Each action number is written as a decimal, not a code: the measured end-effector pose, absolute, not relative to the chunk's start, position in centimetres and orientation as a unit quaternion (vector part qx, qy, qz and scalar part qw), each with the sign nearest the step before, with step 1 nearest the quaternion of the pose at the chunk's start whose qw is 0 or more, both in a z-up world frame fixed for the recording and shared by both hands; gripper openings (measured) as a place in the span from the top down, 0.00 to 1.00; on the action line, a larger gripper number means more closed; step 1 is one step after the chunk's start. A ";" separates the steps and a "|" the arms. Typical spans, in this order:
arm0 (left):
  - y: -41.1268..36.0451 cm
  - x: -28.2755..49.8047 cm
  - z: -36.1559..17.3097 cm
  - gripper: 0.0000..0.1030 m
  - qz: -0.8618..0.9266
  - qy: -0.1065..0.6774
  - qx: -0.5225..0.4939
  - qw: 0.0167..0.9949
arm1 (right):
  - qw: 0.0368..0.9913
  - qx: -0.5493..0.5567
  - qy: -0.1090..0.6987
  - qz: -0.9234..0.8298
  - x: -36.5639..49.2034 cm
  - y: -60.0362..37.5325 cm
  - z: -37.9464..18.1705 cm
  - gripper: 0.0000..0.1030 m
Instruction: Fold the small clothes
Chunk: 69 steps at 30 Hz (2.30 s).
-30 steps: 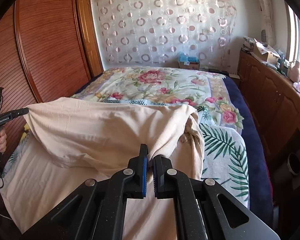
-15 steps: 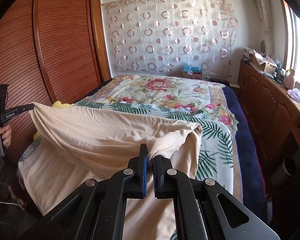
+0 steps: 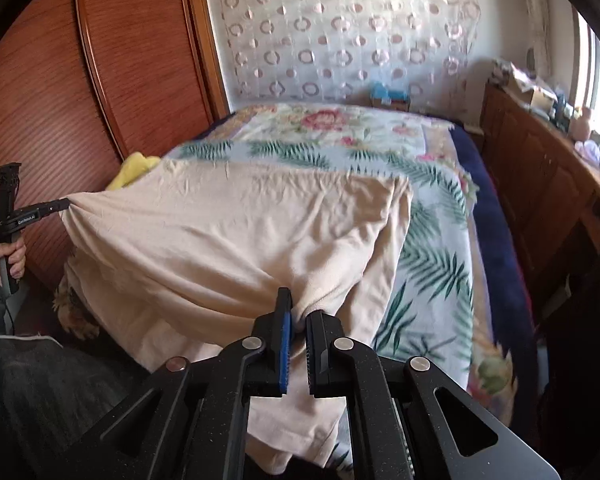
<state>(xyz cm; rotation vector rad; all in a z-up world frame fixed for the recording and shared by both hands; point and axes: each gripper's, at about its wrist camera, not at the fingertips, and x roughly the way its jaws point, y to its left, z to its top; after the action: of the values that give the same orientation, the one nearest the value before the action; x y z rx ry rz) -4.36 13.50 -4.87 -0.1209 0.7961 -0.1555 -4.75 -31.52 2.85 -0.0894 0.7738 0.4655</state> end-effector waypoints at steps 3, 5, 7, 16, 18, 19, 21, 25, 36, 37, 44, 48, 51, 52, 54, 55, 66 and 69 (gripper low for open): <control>13.8 -4.0 -6.3 0.77 -0.063 0.405 -0.054 0.911 | 0.892 -0.058 0.399 0.202 -3.5 -31.4 1.3 0.81; 14.2 -3.8 -6.5 0.59 -0.049 0.404 -0.048 0.912 | 0.892 -0.064 0.404 0.190 -2.8 -31.3 1.4 0.71; 14.9 -3.6 -6.3 0.46 -0.048 0.400 -0.053 0.914 | 0.895 -0.073 0.401 0.181 -2.3 -31.2 1.7 0.63; 14.8 2.3 -4.6 0.35 -0.048 0.369 -0.041 0.927 | 0.910 -0.087 0.364 0.176 -1.2 -31.1 3.6 0.44; 14.3 4.2 -4.4 0.34 -0.053 0.362 -0.037 0.930 | 0.914 -0.091 0.355 0.173 -0.3 -31.2 3.9 0.41; 14.0 5.2 -4.3 0.34 -0.056 0.361 -0.036 0.930 | 0.915 -0.091 0.352 0.172 0.2 -31.1 3.6 0.41; 13.5 7.6 -4.6 0.34 -0.061 0.362 -0.033 0.930 | 0.919 -0.086 0.344 0.173 2.0 -30.9 3.2 0.39; 12.9 11.6 -5.6 0.35 -0.064 0.372 -0.027 0.926 | 0.924 -0.069 0.339 0.162 7.2 -30.3 0.8 0.39; 13.7 19.2 -11.1 0.35 -0.044 0.443 -0.014 0.895 | 0.908 -0.024 0.393 0.143 18.8 -28.8 -6.8 0.39; 13.7 19.3 -11.3 0.35 -0.041 0.440 -0.011 0.897 | 0.910 -0.025 0.388 0.142 19.0 -28.7 -7.0 0.39; 13.3 19.3 -10.9 0.94 -0.068 0.438 -0.017 0.896 | 0.903 -0.054 0.382 0.187 18.9 -27.2 -5.8 0.82; 12.2 17.6 -7.7 0.95 -0.074 0.392 0.001 0.917 | 0.911 -0.072 0.349 0.210 16.8 -26.7 -3.9 0.95; 11.8 16.5 -3.9 0.95 -0.080 0.346 -0.008 0.935 | 0.931 -0.054 0.297 0.207 15.2 -28.1 -0.1 0.95; 11.7 16.4 -2.8 0.95 -0.080 0.334 -0.008 0.939 | 0.937 -0.051 0.278 0.205 14.7 -28.4 1.3 0.95; 11.5 16.8 -1.1 0.95 -0.077 0.314 -0.009 0.946 | 0.945 -0.052 0.251 0.202 14.3 -28.8 3.9 0.95; 11.6 17.1 -0.5 0.95 -0.076 0.308 -0.012 0.948 | 0.949 -0.053 0.242 0.196 14.3 -28.9 4.9 0.95; 12.5 22.2 -4.0 0.90 -0.044 0.355 -0.018 0.934 | 0.934 -0.080 0.331 0.104 22.1 -26.5 1.0 0.87; 13.0 20.8 -5.3 0.59 -0.040 0.361 -0.016 0.931 | 0.928 -0.072 0.350 0.101 22.3 -26.2 -1.0 0.63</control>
<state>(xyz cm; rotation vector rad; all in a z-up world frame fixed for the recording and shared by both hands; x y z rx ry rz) 20.80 12.96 -5.28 -0.0335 0.7398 -0.0824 22.32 -26.22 -0.97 -0.1482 0.7181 0.2061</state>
